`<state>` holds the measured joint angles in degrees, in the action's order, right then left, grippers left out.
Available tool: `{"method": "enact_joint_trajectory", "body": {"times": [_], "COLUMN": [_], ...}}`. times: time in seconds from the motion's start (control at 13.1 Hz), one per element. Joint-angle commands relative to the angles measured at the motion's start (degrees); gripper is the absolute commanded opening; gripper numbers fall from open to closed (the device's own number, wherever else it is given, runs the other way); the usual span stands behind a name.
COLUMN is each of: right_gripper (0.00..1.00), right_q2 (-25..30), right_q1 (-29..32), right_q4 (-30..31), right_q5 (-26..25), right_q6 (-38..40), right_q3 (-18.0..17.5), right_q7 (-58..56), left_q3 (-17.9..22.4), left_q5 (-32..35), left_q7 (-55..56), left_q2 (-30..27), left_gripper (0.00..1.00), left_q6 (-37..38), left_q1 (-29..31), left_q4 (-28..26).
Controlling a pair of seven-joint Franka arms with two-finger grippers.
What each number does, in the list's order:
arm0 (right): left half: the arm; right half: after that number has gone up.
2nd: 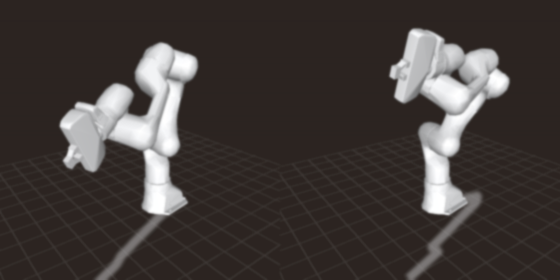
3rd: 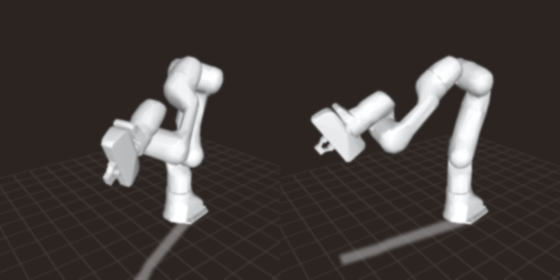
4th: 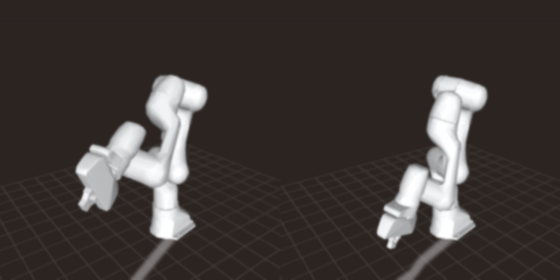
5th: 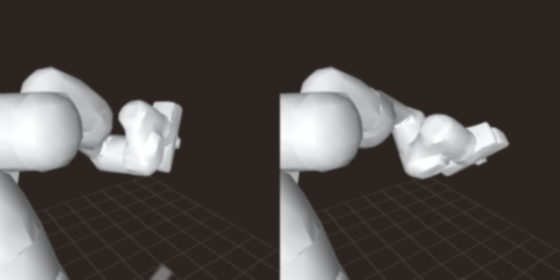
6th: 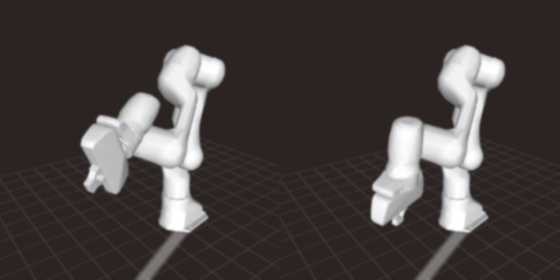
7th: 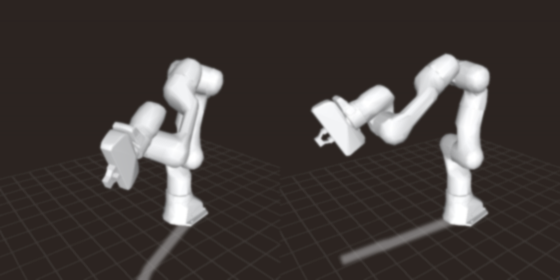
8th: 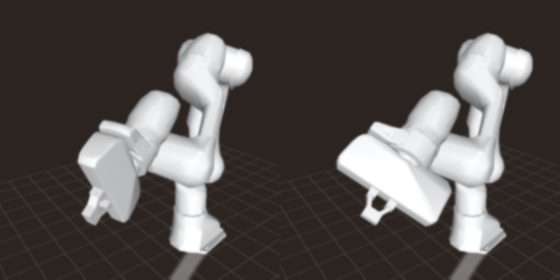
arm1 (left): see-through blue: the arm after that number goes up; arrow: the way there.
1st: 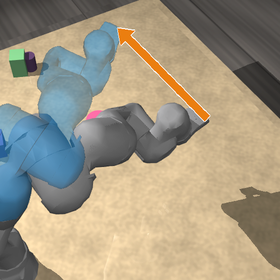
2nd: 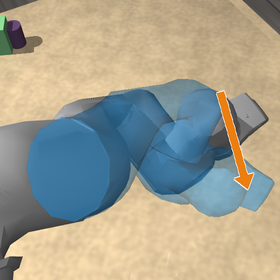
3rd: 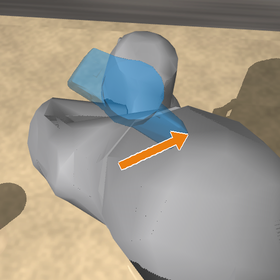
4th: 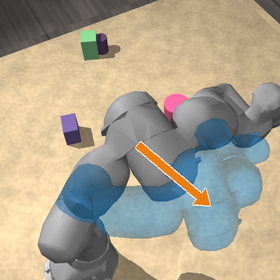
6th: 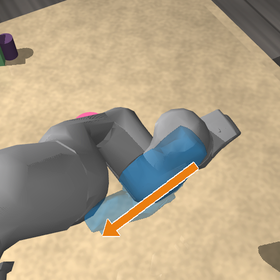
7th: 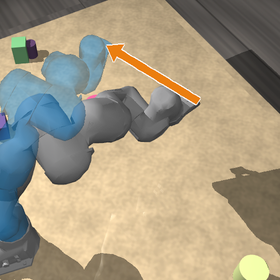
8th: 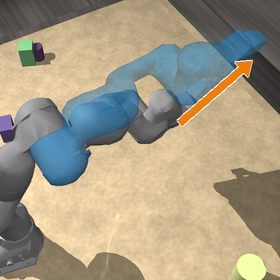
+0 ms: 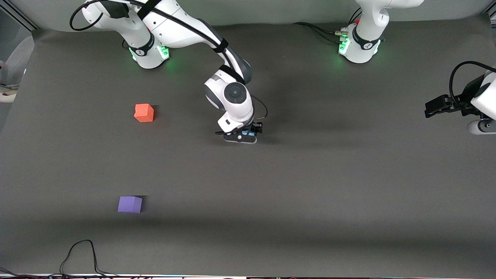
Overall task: Place blue block between orange and purple blocks
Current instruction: 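Carry the blue cube with the right gripper toward the orange cube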
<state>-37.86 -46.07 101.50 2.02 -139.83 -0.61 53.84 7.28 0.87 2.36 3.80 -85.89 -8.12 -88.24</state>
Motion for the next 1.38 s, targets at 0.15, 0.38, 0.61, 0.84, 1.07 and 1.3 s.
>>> {"method": "enact_joint_trajectory", "body": {"times": [0.15, 0.38, 0.61, 0.84, 1.07, 1.3], "right_gripper": [0.36, 0.36, 0.36, 0.36, 0.36, 0.36], "right_q2": [1.4, 5.1, 12.6, 18.8, 24.7, 27.1], "right_q1": [-0.4, 0.2, 0.4, 0.5, 0.5, 0.5], "right_q4": [0.8, 0.8, 0.9, 1.2, 6.3, 14.4], "right_q5": [-1.5, -1.5, -0.9, -0.4, 1.8, 5.7], "right_q6": [-0.9, 4.2, 14.2, 21.4, 22.2, 16.5], "right_q3": [0.5, 2.0, 8.1, 17.0, 27.6, 39.2], "right_q7": [1.3, -0.6, -10.7, -21.6, -31.9, -49.6], "left_q3": [-2.8, -3.0, -3.1, -3.1, -3.2, -3.2], "left_q5": [-0.6, -0.6, -0.6, -0.8, -0.8, -0.8], "left_q7": [-4.6, -3.9, -3.4, -3.4, -3.6, -4.0], "left_q2": [-1.5, -1.4, -1.5, -1.5, -1.4, -1.3], "left_gripper": [1.0, 1.0, 1.0, 1.0, 1.0, 1.0], "left_q6": [0.5, 0.5, 0.4, 0.2, 0.2, 0.3], "left_q1": [3.3, 2.9, 2.9, 3.0, 2.8, 2.9], "left_q4": [-1.6, -1.5, -1.4, -1.4, -1.3, -1.3]}}
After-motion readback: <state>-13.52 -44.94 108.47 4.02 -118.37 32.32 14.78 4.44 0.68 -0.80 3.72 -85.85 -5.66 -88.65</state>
